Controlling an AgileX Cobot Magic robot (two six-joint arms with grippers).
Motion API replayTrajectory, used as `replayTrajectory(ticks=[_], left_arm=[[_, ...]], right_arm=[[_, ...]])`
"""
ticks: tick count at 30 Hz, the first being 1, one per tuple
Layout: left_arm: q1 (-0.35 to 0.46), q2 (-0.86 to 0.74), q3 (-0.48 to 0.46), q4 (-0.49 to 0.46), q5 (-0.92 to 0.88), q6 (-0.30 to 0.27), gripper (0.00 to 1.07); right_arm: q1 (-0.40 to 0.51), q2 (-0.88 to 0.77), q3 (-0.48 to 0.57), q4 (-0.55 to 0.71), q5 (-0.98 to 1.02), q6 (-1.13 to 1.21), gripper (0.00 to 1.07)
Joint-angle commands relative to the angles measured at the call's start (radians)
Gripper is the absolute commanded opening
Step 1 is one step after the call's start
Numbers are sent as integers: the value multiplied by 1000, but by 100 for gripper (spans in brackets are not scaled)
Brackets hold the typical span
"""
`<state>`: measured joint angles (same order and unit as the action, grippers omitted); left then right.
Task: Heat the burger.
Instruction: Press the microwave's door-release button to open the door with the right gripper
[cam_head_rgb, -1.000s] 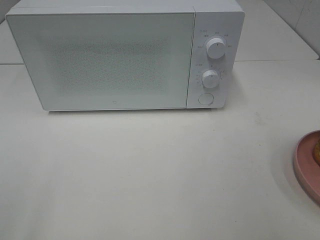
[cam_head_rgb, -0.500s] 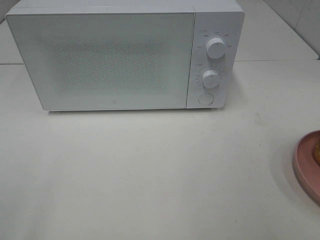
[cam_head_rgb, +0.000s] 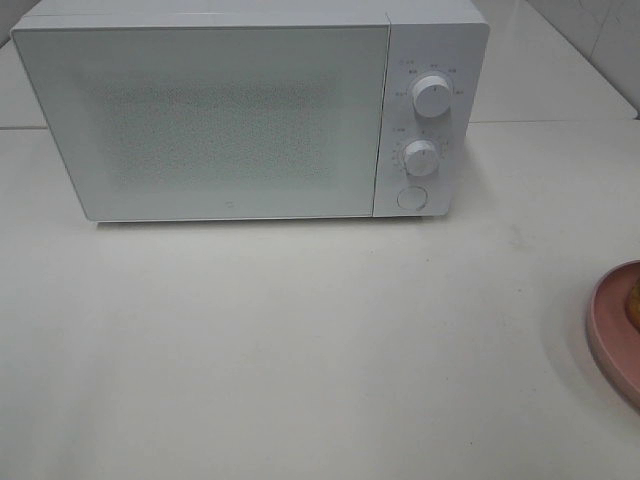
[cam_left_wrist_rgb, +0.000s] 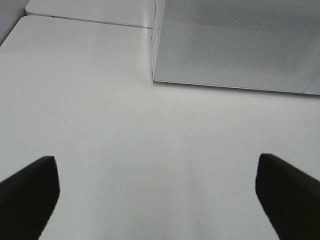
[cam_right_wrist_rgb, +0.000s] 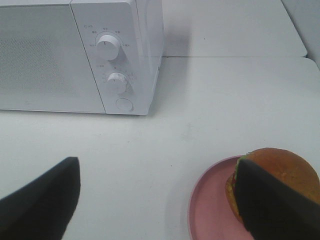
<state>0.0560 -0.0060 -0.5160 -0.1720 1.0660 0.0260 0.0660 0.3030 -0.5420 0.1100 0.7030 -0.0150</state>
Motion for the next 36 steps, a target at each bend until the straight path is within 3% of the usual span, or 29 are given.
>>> replayTrajectory(ticks=[1,25,36], left_arm=[[-3,-17,0,-4,-3,1,100],[-3,-17,0,-4,-3,1,100],[-3,-17,0,-4,-3,1,100]], right_arm=[[-5,19,0,-6,-35,-10,83],[-5,475,1,-3,-408,-20,79],[-5,587,170,4,-838,-61,76]])
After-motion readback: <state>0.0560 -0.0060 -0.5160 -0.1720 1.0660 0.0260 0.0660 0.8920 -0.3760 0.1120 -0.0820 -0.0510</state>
